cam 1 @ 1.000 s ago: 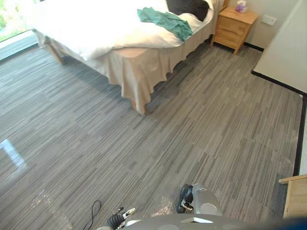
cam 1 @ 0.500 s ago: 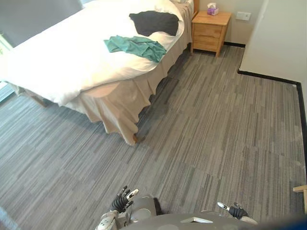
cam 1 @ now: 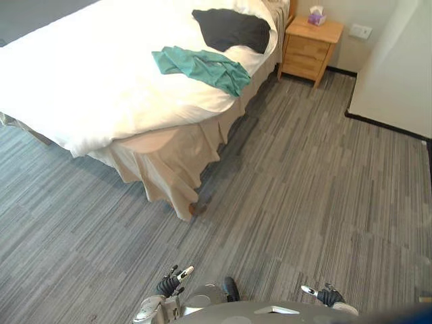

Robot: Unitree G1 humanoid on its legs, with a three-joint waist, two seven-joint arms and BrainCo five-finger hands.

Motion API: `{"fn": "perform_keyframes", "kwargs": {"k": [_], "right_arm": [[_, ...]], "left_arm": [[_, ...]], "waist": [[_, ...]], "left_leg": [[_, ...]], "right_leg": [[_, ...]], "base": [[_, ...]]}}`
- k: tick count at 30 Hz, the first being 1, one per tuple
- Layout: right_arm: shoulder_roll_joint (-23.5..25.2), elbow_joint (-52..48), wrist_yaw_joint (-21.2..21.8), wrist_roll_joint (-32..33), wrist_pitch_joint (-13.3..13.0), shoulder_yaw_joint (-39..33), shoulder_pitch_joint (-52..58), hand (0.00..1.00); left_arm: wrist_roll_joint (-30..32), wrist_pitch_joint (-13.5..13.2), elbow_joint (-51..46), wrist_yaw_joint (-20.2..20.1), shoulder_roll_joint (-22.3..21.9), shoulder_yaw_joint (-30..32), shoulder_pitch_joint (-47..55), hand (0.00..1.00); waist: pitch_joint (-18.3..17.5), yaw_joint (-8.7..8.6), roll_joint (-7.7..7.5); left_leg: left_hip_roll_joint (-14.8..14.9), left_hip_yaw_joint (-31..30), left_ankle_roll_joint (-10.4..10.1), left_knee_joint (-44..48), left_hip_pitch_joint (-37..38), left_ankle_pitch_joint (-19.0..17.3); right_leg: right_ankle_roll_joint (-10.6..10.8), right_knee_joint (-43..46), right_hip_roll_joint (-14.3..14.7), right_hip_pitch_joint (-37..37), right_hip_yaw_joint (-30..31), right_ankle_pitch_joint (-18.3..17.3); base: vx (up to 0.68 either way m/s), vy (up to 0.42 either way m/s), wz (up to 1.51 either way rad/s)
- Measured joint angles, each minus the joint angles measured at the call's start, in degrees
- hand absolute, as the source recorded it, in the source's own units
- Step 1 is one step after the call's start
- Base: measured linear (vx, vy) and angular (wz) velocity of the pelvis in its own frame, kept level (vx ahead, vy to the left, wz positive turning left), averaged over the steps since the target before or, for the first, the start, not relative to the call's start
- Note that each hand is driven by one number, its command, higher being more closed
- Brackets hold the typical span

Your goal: Tidy the bed and pick cloth on bed and put in laundry

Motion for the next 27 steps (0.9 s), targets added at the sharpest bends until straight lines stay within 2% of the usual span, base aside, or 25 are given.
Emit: {"fn": "perform_keyframes", "kwargs": {"k": [1, 4, 5, 8, 9, 10, 11, 12, 13, 14, 15, 17, 19, 21, 23, 24, 25, 26, 27], "right_arm": [[0.0, -0.1, 0.2, 0.1, -0.2, 0.4, 0.3, 0.00], [0.1, -0.1, 0.8, 0.2, -0.8, 0.4, 0.3, 0.00], [0.1, -0.1, 1.1, 0.7, -1.3, 0.4, 0.2, 0.00], [0.3, -0.1, 1.9, 1.4, -1.5, 0.4, 0.2, 0.00], [0.5, -0.2, 1.9, 1.4, -1.6, 0.4, 0.3, 0.00], [0.6, -0.4, 2.0, 1.3, -1.8, 0.5, 0.5, 0.00], [0.9, -1.2, 2.1, 1.2, -2.1, 1.3, 1.1, 0.00], [1.7, -2.8, 2.7, 1.0, -2.9, 2.8, 1.7, 0.00], [0.5, -3.2, 3.3, 0.6, -3.3, 2.9, 1.8, 0.00], [-0.1, -3.8, 3.4, 0.5, -3.8, 3.2, 1.6, 0.00], [-0.9, -4.5, 3.7, 0.0, -4.1, 4.0, 1.3, 0.00], [-1.0, -4.6, 3.8, 0.0, -4.4, 4.2, 1.2, 0.00], [-1.4, -4.4, 3.8, 0.0, -4.4, 6.2, 1.1, 0.00], [-1.5, -3.1, 3.9, 0.0, -4.4, 6.6, 0.4, 0.00], [-1.7, -1.3, 4.1, -0.1, -3.9, 7.2, -0.1, 0.00], [-1.8, -0.5, 4.1, -0.1, -3.7, 7.6, 0.0, 0.00], [-2.1, 0.0, 4.2, -0.1, -3.4, 8.2, 0.0, 0.00], [-2.3, 0.0, 4.4, -0.2, -3.2, 8.5, 0.1, 0.00], [-2.7, 0.0, 4.7, -0.4, -2.9, 8.5, 0.1, 0.00]], "left_arm": [[0.0, 0.3, 0.0, 0.0, 0.0, -0.3, 0.0, 0.00], [-0.3, 0.8, -0.1, -0.1, -0.1, -1.4, -1.1, 0.00], [-0.3, 0.9, -0.2, -0.1, -0.2, -1.9, -1.9, 0.00], [-0.3, 2.2, -0.6, -0.1, -2.2, -2.1, -2.7, 0.00], [-0.3, 2.3, -0.9, -0.1, -2.7, -1.9, -2.9, 0.00], [-0.2, 2.3, -1.4, -0.2, -2.8, -1.5, -2.9, 0.00], [-0.1, 2.2, -2.0, -0.2, -2.9, -0.4, -2.6, 0.00], [0.3, 2.2, -2.9, -0.1, -2.6, 1.4, -2.0, 0.00], [0.4, 2.3, -2.3, 0.0, -3.8, 2.5, -2.4, 0.00], [0.7, 2.0, -2.9, -0.2, -4.8, 2.8, -2.3, 0.00], [2.1, 1.7, -3.2, -0.3, -5.9, 2.9, -2.9, 0.00], [2.7, 1.7, -3.2, -0.3, -6.1, 3.1, -3.0, 0.00], [3.9, 1.7, -3.0, 0.0, -6.5, 4.6, -2.9, 0.00], [4.8, 1.7, -2.2, 0.4, -6.2, 4.7, -2.9, 0.00], [4.7, 0.8, -1.1, 2.3, -5.9, 5.0, -2.4, 0.00], [4.7, -0.1, -1.3, 2.4, -5.8, 5.0, -2.3, 0.00], [4.2, -1.2, -1.3, 2.4, -5.7, 5.1, -2.3, 0.00], [4.1, -1.7, -1.4, 2.4, -5.7, 5.1, -2.3, 0.00], [4.0, -2.4, -1.4, 2.4, -5.6, 5.1, -2.3, 0.00]], "waist": [[0.0, -0.35, -0.13], [-0.1, -0.58, 0.32], [-0.1, -0.79, 0.32], [0.0, -1.89, 0.34], [0.1, -1.77, 0.09], [0.3, -1.69, -0.21], [0.4, -1.30, -0.79], [0.0, -0.70, -2.50], [1.0, -0.71, -0.69], [1.0, -0.35, 0.45], [1.5, -0.78, 1.24], [1.6, -0.89, 1.51], [1.5, -0.41, 0.87], [1.3, -0.31, 0.74], [1.1, -0.15, 0.79], [0.9, -0.17, 0.84], [0.8, -0.10, 1.17], [0.8, -0.02, 1.25], [0.9, 0.02, 1.35]], "left_leg": [[-0.2, -1.6, -0.2, -0.4, 2.8, -0.8], [0.2, -5.2, -0.4, -0.9, 4.7, -1.1], [0.6, -7.4, -0.5, -0.9, 4.7, -1.1], [2.7, -15.1, -2.1, 0.2, 4.8, -2.1], [4.0, -17.4, -3.9, 1.3, 5.2, -3.1], [4.5, -18.0, -5.0, 1.8, 5.6, -3.8], [5.2, -18.5, -7.0, 2.8, 6.0, -5.1], [5.4, -18.9, -8.6, 4.5, 6.4, -7.6], [7.8, -19.0, -8.9, 5.5, 7.1, -8.9], [9.3, -18.2, -9.4, 6.2, 6.8, -9.1], [10.9, -17.2, -10.2, 5.6, 7.6, -8.5], [11.8, -17.1, -11.2, 4.3, 9.0, -7.4], [12.9, -16.5, -11.4, 4.1, 10.0, -6.2], [13.9, -16.4, -11.5, 5.9, 9.8, -5.9], [15.1, -16.9, -11.8, 13.5, 7.0, -5.5], [15.8, -17.8, -11.9, 21.1, 3.1, -4.3], [16.8, -17.8, -12.2, 31.4, -2.8, -0.5], [17.4, -17.6, -12.3, 35.4, -4.9, 1.0], [18.5, -17.2, -11.5, 43.7, -9.7, 1.3]], "right_leg": [[-1.9, 4.2, -1.7, -3.5, -1.3, -2.0], [-0.8, -0.6, -1.9, -9.0, -2.8, -5.8], [-0.6, -6.0, -0.7, -10.7, -3.0, -6.7], [-0.8, -26.9, 3.8, -10.7, -2.3, -6.1], [-1.5, -34.5, 5.0, -10.5, -1.9, -3.0], [-1.7, -37.4, 5.6, -10.5, -1.3, -1.3], [-1.9, -42.2, 6.2, -10.2, 0.1, 2.7], [-2.7, -46.0, 5.5, -9.8, 0.9, 10.2], [-3.8, -43.8, 7.3, -9.1, -0.3, 9.2], [-4.4, -42.4, 8.2, -9.2, -0.4, 7.3], [-5.4, -38.5, 8.6, -9.6, -2.1, 3.2], [-5.9, -34.7, 8.5, -9.6, -3.3, -0.4], [-6.5, -31.5, 8.7, -9.6, -3.9, -4.1], [-6.8, -31.6, 9.7, -8.5, -4.3, -5.6], [-6.8, -34.5, 11.4, -6.0, -4.8, -6.5], [-6.8, -37.4, 12.3, -4.3, -5.4, -6.6], [-6.5, -41.5, 13.7, -1.6, -5.6, -6.3], [-6.4, -43.1, 14.1, -0.6, -5.7, -6.2], [-6.5, -45.7, 14.5, 1.2, -6.4, -5.5]], "base": [[0.22, 0.024, 0.64], [0.25, -0.046, 0.80], [0.33, -0.153, 1.16], [0.34, -0.217, 1.31], [0.40, -0.282, 1.09], [0.42, -0.317, 0.76], [0.41, -0.359, 0.50], [0.48, -0.452, 0.39], [0.37, -0.379, 0.32], [0.34, -0.351, 0.38], [0.30, -0.311, 0.49], [0.28, -0.285, 0.41], [0.20, -0.242, 0.18], [0.14, -0.213, 0.08], [0.10, -0.200, 0.03], [0.10, -0.173, 0.15], [0.11, -0.128, 0.15], [0.16, -0.143, 0.18], [0.15, -0.073, 0.16]]}}
